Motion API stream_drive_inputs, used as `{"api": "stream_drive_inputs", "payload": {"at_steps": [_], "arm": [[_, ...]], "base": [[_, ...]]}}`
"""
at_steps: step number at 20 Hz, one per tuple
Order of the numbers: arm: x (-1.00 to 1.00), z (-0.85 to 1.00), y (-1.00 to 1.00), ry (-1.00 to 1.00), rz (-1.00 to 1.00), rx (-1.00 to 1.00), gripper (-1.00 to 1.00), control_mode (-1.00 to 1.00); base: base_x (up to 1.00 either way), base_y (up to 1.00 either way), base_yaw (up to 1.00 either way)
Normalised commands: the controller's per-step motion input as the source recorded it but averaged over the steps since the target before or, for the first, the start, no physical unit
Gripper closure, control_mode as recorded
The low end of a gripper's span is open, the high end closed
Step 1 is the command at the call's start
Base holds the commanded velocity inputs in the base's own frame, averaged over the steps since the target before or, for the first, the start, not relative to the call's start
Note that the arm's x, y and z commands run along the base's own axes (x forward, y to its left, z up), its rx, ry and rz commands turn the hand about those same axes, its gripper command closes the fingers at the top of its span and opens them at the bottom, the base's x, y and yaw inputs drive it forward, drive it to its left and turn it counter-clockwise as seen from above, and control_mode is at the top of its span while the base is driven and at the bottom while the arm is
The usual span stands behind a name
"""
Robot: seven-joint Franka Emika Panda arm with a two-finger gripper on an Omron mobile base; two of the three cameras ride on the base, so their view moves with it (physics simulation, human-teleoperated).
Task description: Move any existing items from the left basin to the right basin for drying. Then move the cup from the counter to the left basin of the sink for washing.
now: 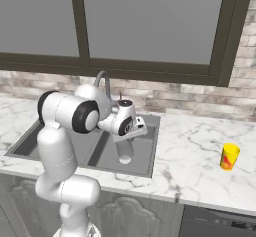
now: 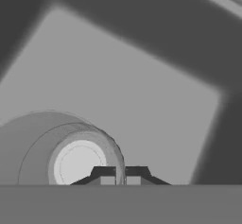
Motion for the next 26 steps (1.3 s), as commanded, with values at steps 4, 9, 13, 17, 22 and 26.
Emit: {"api": "stream_drive_inputs", "payload": {"at_steps": [4, 9, 13, 17, 22, 26], "arm": [[0.15, -0.32, -0.07, 0.00, 0.03, 0.00, 1.00, -1.00], [0.10, -0.16, -0.01, 0.00, 0.03, 0.00, 1.00, -1.00], [0.16, -0.07, 0.00, 0.00, 0.03, 0.00, -1.00, -1.00], [0.03, 0.02, -0.01, -0.03, 0.03, 0.00, -1.00, -1.00], [-0.19, 0.49, 0.00, -0.03, 0.02, 0.02, -1.00, -1.00], [-0.50, 0.93, 0.00, -0.01, 0.00, 0.01, -1.00, -1.00]], "base": [[0.00, 0.00, 0.00], [0.00, 0.00, 0.00], [0.00, 0.00, 0.00], [0.00, 0.00, 0.00], [0.00, 0.00, 0.00], [0.00, 0.00, 0.00]]}}
